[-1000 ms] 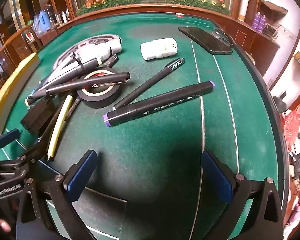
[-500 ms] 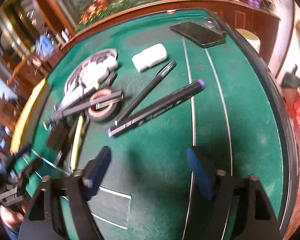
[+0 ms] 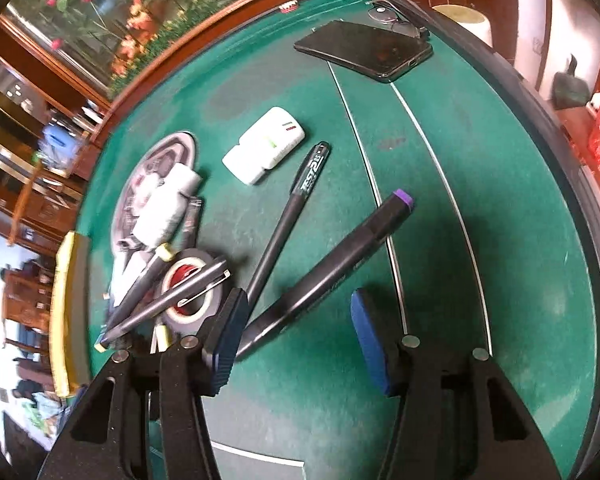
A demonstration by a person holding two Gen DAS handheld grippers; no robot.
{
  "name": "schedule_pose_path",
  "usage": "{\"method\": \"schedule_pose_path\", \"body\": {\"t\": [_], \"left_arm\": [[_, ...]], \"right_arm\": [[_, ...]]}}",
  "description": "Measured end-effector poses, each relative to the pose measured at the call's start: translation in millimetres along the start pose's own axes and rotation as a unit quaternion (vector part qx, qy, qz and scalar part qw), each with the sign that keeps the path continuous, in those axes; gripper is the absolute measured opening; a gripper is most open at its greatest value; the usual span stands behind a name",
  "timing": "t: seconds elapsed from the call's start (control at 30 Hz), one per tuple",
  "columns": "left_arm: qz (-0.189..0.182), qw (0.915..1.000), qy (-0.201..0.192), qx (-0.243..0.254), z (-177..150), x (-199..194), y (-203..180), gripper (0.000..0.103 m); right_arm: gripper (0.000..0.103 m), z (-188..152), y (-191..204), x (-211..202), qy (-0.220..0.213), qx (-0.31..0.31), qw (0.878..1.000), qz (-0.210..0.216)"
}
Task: Organize rigid objects
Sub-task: 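Grasp the purple-capped black marker with the right tool while the left tool grasps the black round holder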
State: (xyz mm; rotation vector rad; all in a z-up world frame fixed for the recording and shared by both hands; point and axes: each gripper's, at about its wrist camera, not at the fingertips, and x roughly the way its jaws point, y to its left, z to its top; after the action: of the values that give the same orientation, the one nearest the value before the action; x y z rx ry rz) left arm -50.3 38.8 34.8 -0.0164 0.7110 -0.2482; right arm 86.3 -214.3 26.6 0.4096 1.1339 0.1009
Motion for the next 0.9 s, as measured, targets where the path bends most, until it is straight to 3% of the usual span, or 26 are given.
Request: {"method": "schedule_pose_path", "body": {"t": [0.07,0.1,0.17,0.2,0.43,0.53,0.77,0.9], "left_arm": [[0.001,1.0,0.0,-0.005,0.1,-1.2,1.1,0.082],[-0.001,1.0,0.0,-0.005,-0.1,-1.4,1.8,0.082],[-0.001,1.0,0.003,-0.006,0.7,0.4,1.2,0.082],[-0.001,1.0,0.003,-0.007,1.1,0.8,0.8,0.082],[-0.01,0.9996,0.019,-0.017,3.2,6.4,0.1,0.082],[-0.053,0.9973,0.038,-0.035,10.0,12.3,-2.1,0.082],[-0.075,0.9911,0.082,-0.073,19.1,37.7,-6.7,0.084],[-0.055,0.9913,0.09,-0.08,25.8,47.4,-8.0,0.084]], "right_arm": [[0.046,3.4,5.8,3.6,-0.008,-0.012,1.0,-0.023],[0.038,4.4,12.4,6.3,-0.01,-0.029,0.999,-0.039],[0.024,4.3,16.4,11.5,-0.008,-0.044,0.999,-0.031],[0.022,3.0,18.8,14.0,-0.008,-0.054,0.998,-0.024],[0.02,-9.0,19.4,11.6,-0.034,-0.105,0.994,-0.004],[0.02,-11.8,12.6,11.0,-0.051,-0.099,0.994,0.019],[0.017,-9.1,8.3,6.2,-0.052,-0.1,0.993,0.046],[0.016,-10.4,9.1,-2.1,-0.062,-0.104,0.991,0.056]]}}
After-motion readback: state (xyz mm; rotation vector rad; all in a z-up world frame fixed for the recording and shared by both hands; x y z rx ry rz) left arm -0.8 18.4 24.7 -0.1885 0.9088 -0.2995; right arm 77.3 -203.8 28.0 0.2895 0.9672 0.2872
